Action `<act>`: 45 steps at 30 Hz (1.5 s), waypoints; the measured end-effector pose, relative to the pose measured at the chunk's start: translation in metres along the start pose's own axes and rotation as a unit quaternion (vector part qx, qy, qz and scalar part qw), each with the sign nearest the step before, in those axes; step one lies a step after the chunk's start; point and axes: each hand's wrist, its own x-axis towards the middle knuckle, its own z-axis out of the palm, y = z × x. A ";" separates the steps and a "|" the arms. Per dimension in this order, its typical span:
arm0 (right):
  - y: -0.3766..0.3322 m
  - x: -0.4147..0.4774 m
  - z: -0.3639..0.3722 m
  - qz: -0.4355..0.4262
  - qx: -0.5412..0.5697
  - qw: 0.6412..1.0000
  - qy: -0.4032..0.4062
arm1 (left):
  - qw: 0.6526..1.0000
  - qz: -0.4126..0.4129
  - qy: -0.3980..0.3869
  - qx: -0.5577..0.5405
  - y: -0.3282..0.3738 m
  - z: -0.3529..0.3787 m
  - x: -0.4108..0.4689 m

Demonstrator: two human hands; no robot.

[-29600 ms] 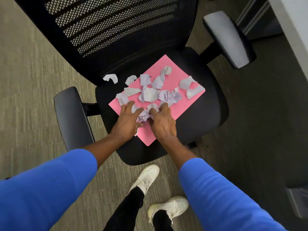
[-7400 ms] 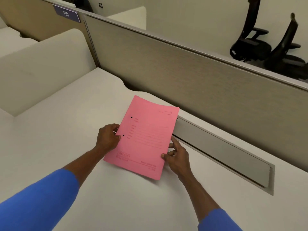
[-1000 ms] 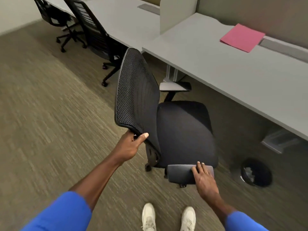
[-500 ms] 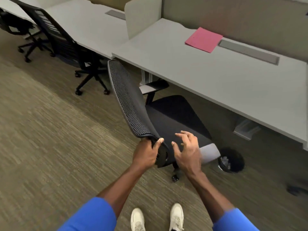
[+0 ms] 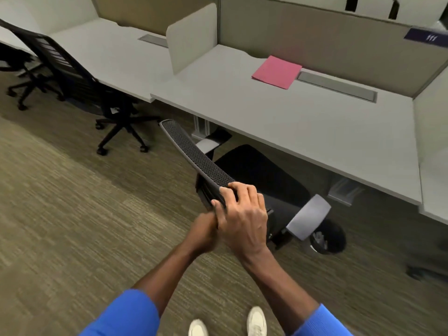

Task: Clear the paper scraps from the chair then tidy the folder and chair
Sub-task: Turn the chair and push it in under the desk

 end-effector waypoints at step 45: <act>0.121 -0.022 0.005 0.103 -0.121 0.980 0.117 | 0.970 0.098 0.192 0.109 -0.070 -0.088 0.114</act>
